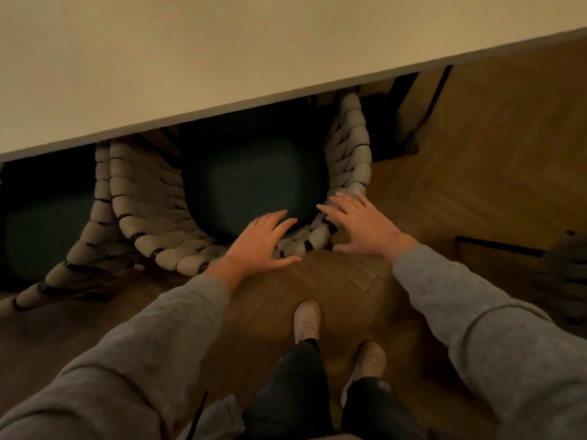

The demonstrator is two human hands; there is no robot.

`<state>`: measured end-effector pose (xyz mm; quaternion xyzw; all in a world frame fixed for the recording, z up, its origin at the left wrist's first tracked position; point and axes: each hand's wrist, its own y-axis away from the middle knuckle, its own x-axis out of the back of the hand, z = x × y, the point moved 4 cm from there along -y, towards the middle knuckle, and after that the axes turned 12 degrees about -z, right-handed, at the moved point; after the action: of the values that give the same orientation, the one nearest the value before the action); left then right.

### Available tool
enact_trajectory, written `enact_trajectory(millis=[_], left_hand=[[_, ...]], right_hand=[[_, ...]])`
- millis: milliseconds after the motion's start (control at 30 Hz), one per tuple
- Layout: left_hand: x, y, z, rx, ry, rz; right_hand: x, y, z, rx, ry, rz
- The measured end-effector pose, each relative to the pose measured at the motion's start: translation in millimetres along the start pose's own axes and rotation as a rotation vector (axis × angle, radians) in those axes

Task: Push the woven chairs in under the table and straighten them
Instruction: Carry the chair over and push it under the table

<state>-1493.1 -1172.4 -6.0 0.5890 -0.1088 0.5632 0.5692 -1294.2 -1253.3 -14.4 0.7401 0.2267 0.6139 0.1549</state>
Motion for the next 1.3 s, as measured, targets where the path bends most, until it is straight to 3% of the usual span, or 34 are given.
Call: enact_trajectory(millis=[200, 433, 700, 933, 1133, 1300], left_hand=[[35.1, -67.8, 109.6, -0.286, -0.237, 0.098], [33.6, -149.4, 284.3, -0.503, -0.506, 0.016], [26.0, -215.8, 430.0, -0.598, -0.701, 0.001], [52.6, -294.9, 516.9, -0.702, -0.846, -0.057], [108.7, -416.6, 576.4, -0.816, -0.998, -0.076], [157.1, -520.0, 647.1, -1.003, -1.207, -0.128]], right_hand=[[-12.2, 116.3, 86.4, -0.430, -0.194, 0.176], [-88.3, 303.6, 184.5, -0.898, -0.347, 0.241], [-153.5, 419.6, 255.9, -1.111, -0.466, 0.240], [-170.3, 437.2, 318.9, -1.212, -0.731, 0.297], [-154.9, 410.5, 406.8, -1.345, -1.052, 0.536], [-134.1, 376.8, 479.3, -1.461, -1.470, 0.697]])
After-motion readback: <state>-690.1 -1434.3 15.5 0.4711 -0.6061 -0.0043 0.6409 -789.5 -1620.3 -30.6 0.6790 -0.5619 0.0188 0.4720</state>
